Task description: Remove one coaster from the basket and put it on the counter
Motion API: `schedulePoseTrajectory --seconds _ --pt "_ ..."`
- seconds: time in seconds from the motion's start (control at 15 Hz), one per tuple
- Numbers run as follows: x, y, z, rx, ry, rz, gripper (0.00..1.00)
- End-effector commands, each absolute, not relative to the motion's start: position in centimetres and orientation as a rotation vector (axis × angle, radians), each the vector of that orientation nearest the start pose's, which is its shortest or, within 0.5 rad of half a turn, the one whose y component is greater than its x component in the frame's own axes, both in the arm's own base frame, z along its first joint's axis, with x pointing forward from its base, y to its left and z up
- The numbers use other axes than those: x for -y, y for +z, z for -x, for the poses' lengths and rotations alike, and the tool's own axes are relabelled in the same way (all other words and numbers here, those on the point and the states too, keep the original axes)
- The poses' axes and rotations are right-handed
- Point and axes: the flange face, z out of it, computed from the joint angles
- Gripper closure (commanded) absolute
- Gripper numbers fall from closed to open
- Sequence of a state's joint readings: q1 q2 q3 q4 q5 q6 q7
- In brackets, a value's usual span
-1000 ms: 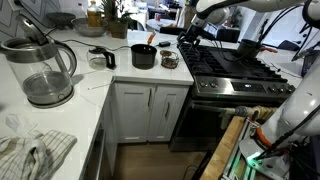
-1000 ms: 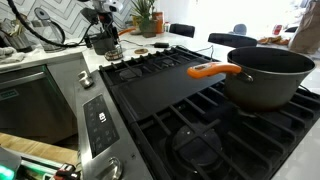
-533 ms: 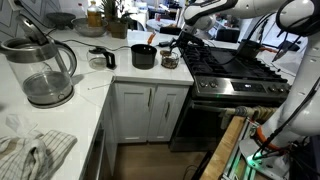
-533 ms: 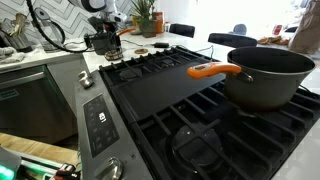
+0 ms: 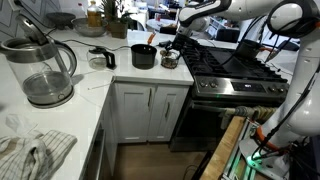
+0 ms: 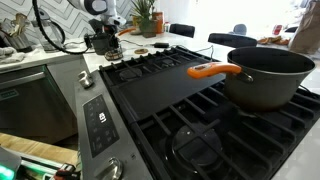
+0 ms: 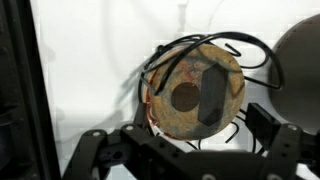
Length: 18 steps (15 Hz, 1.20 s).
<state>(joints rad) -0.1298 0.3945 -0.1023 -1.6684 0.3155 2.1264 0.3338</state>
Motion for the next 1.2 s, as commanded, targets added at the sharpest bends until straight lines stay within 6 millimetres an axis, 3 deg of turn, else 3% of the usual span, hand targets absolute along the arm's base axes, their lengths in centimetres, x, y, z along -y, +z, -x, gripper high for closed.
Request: schedulePoseTrajectory --seconds 0.0,0.53,1.13 --pt "13.4 38.7 -65.8 -1.016 -0.081 2.72 0.0" --pt "12.3 37.2 -66.2 -1.063 -0.05 2.737 0.0" --pt "12.6 36.3 -66.2 -1.131 -0.062 2.725 0.0"
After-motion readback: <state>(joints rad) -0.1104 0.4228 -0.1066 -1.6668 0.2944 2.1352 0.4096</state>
